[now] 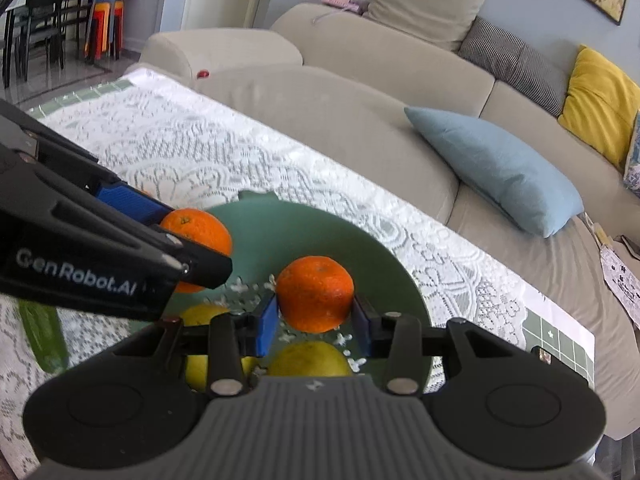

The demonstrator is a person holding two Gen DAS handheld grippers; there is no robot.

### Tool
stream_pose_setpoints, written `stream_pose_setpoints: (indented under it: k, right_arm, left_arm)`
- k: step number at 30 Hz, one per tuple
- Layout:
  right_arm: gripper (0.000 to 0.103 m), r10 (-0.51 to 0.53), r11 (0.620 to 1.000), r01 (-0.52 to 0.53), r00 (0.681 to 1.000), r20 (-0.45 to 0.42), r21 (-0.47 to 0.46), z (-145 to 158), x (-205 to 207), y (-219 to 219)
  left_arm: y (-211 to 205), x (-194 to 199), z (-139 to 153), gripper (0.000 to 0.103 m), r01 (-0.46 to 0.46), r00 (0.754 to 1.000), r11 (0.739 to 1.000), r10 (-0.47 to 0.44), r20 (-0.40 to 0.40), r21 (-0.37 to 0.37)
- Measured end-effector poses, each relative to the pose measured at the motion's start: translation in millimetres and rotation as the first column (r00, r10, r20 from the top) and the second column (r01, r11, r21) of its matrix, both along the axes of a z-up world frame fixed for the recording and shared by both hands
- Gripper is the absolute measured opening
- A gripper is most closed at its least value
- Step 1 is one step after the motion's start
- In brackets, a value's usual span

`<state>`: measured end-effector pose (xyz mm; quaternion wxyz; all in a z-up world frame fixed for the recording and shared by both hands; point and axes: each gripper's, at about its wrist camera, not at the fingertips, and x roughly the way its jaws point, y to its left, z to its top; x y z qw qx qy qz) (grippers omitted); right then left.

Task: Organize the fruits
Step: 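Carry both mandarins into the green colander and open both grippers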

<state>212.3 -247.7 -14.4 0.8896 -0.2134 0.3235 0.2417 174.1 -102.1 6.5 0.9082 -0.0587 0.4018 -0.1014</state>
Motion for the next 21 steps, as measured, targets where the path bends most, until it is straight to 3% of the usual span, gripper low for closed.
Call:
stream_pose_setpoints:
  k: [10, 21]
  right_arm:
    - [0.037, 0.019, 0.999, -0.020, 0.999, -0.038, -0.026, -14.4, 13.3, 4.5]
    - [0.037, 0.027, 0.998, -0.031, 0.997, -0.070, -0.052, -26.1, 22.1, 15.3]
  left_arm:
    - [-2.9, 15.9, -17.3, 0.050, 0.013, 0.998, 1.000, -0.013, -0.065, 0.002]
    - [2.1, 26.8, -21.6, 0.050, 0.005, 0.998, 1.000, -0.004, -0.064, 0.014]
